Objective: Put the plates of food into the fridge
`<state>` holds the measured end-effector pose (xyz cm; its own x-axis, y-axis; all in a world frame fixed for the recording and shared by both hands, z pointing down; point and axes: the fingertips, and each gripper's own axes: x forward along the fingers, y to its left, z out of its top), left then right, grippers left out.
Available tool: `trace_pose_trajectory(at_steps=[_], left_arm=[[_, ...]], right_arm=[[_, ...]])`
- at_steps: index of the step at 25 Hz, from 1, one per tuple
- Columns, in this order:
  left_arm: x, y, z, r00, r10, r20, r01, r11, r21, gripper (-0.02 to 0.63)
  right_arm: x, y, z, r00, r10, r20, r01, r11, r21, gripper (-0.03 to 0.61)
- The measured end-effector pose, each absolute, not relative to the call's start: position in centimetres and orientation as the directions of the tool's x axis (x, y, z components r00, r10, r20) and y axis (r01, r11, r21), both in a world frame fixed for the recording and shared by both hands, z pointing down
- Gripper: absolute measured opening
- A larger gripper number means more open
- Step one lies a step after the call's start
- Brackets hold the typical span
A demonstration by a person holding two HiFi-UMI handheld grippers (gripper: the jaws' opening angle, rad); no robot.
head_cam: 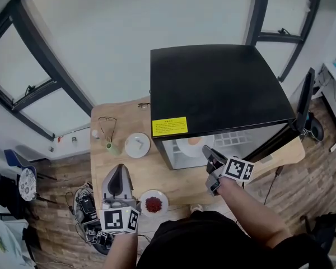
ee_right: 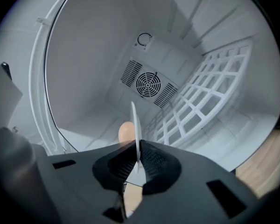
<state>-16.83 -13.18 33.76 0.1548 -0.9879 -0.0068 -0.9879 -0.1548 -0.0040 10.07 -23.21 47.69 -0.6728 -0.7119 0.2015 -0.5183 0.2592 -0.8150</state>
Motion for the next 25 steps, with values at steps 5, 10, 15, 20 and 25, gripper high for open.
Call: trace_pose_trajectory(at_steps=[5, 10, 15, 20, 25], left_arm=[[-16.8, -14.2, 33.7, 0.156, -0.988, -0.002, -0.988, -0.156, -0.004, 0.003], [-17.3, -14.5, 33.8, 0.138, -0.990, 0.003, -0.990, -0.138, -0.001, 0.003], [-17.7, -14.3, 33.9, 0.123, -0.992, 0.009, -0.992, -0.123, -0.011, 0.003], [-17.8, -14.3, 33.4, 0.102, -0.995, 0.005, -0.995, -0.102, -0.020, 0.003], [-17.2, -14.3, 33.5, 0.081, -0.997, 0.011, -0.996, -0.082, -0.028, 0.003]], right_arm=[[9.8, -24.8, 47.7, -0.657, -0.700, 0.280, -0.595, 0.252, -0.763, 0.032], [9.5, -26.1, 47.7, -0.622, -0.699, 0.352, -0.687, 0.273, -0.674, 0.061], [9.8, -26.8, 48.2, -0.573, -0.709, 0.411, -0.773, 0.301, -0.559, 0.124], [9.9, -27.5, 48.6, -0.518, -0.696, 0.496, -0.852, 0.369, -0.371, 0.180], [10.2, -27.8, 49.8, -0.481, -0.679, 0.554, -0.876, 0.398, -0.272, 0.266]])
